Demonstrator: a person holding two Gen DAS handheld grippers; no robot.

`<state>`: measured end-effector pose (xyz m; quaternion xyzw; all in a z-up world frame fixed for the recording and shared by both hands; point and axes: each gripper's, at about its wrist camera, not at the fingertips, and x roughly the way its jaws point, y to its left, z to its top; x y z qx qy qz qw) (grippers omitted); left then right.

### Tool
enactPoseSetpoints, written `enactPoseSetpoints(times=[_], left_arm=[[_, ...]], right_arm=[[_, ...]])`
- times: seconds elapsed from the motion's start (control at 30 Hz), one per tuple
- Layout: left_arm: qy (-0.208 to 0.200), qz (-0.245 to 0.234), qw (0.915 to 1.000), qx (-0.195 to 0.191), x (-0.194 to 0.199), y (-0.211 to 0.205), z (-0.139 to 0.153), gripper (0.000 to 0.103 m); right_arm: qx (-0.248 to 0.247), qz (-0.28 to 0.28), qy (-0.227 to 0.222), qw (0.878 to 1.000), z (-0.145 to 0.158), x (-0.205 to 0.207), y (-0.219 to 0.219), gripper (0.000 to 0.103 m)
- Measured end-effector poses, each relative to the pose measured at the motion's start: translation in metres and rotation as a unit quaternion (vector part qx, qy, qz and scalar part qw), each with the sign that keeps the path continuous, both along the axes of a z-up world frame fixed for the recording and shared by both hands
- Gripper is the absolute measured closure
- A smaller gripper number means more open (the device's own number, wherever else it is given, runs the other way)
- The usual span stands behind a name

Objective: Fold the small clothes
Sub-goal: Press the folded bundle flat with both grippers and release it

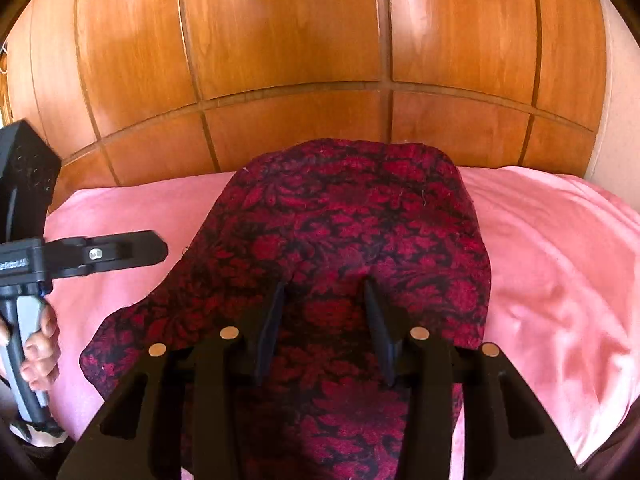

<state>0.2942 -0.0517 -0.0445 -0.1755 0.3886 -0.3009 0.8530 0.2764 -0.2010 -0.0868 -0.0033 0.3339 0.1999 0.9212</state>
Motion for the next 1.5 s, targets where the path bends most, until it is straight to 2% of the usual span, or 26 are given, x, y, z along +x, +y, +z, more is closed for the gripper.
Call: enactPoseSetpoints(times=[0.07,0.13,0.2,0.27,0.33,0.43,0.5,0.6,0.67,0.73,0.77,0.83,0.9,0.97,1.0,1.03,1.07,1.13,1.33,1.5], left_arm=[[0.017,-0.011,0.9998,0.005,0.010,-0.010,-0.009,0.054],[0.025,-0.016,0.9995,0.011,0.014,-0.019,-0.017,0.078],[0.018,-0.004,0.9998,-0.001,0.009,-0.013,-0.016,0.088],[0.012,0.016,0.9998,-0.007,-0.001,-0.001,-0.016,0.089],[0.030,0.037,0.9988,0.008,-0.003,0.005,-0.032,0.089],[0.050,0.058,0.9969,0.020,0.000,0.002,-0.050,0.085],[0.040,0.062,0.9965,0.038,-0.002,-0.005,-0.041,0.082],[0.022,0.065,0.9956,0.064,-0.012,-0.013,-0.031,0.079],[0.009,0.073,0.9941,0.080,-0.017,-0.019,-0.024,0.075],[-0.005,0.087,0.9913,0.099,-0.020,-0.021,-0.020,0.062],[-0.009,0.095,0.9893,0.110,-0.022,-0.021,-0.019,0.060],[-0.013,0.105,0.9855,0.132,-0.021,-0.023,-0.021,0.054],[-0.020,0.112,0.9821,0.150,-0.019,-0.026,-0.026,0.053],[-0.009,0.116,0.9821,0.149,-0.013,-0.026,-0.032,0.053],[-0.010,0.118,0.9823,0.145,-0.014,-0.024,-0.030,0.053],[-0.015,0.120,0.9824,0.142,-0.016,-0.024,-0.026,0.053],[-0.020,0.120,0.9822,0.143,-0.019,-0.024,-0.023,0.053],[-0.034,0.119,0.9811,0.149,-0.027,-0.029,-0.020,0.053],[-0.047,0.122,0.9798,0.151,-0.040,-0.033,-0.013,0.053],[-0.049,0.122,0.9801,0.148,-0.040,-0.031,-0.017,0.053]], right_arm=[[0.004,0.000,0.001,1.000,0.002,-0.004,-0.001,0.061],[0.001,-0.005,-0.001,1.000,0.004,-0.003,0.000,0.061],[-0.002,-0.005,-0.006,1.000,0.013,0.000,0.007,0.061],[-0.002,0.002,-0.011,1.000,0.017,-0.006,0.014,0.061],[-0.008,0.011,-0.017,1.000,0.013,-0.008,0.026,0.061],[-0.035,0.010,-0.027,0.999,0.002,-0.008,0.041,0.061],[-0.027,0.003,-0.013,1.000,0.002,-0.003,0.036,0.061],[-0.014,0.010,0.014,1.000,0.022,0.000,0.022,0.061],[0.022,0.018,0.009,1.000,0.045,-0.002,0.010,0.061],[0.027,0.014,0.001,1.000,0.061,0.005,0.010,0.061],[0.023,0.013,0.003,1.000,0.065,0.013,0.013,0.059],[0.014,0.009,0.032,0.999,0.059,0.042,0.023,0.059],[0.000,0.011,0.068,0.998,0.040,0.068,0.034,0.058],[-0.028,0.002,0.083,0.996,0.015,0.086,0.044,0.058],[-0.031,0.001,0.078,0.996,0.016,0.085,0.045,0.058],[-0.028,0.002,0.062,0.998,0.025,0.078,0.044,0.055],[-0.021,0.006,0.049,0.999,0.033,0.069,0.041,0.046],[-0.005,0.009,0.022,1.000,0.046,0.045,0.035,0.038],[-0.019,-0.019,-0.013,1.000,0.053,-0.017,0.016,0.037],[-0.032,-0.039,-0.006,0.999,0.035,-0.055,0.005,0.037]])
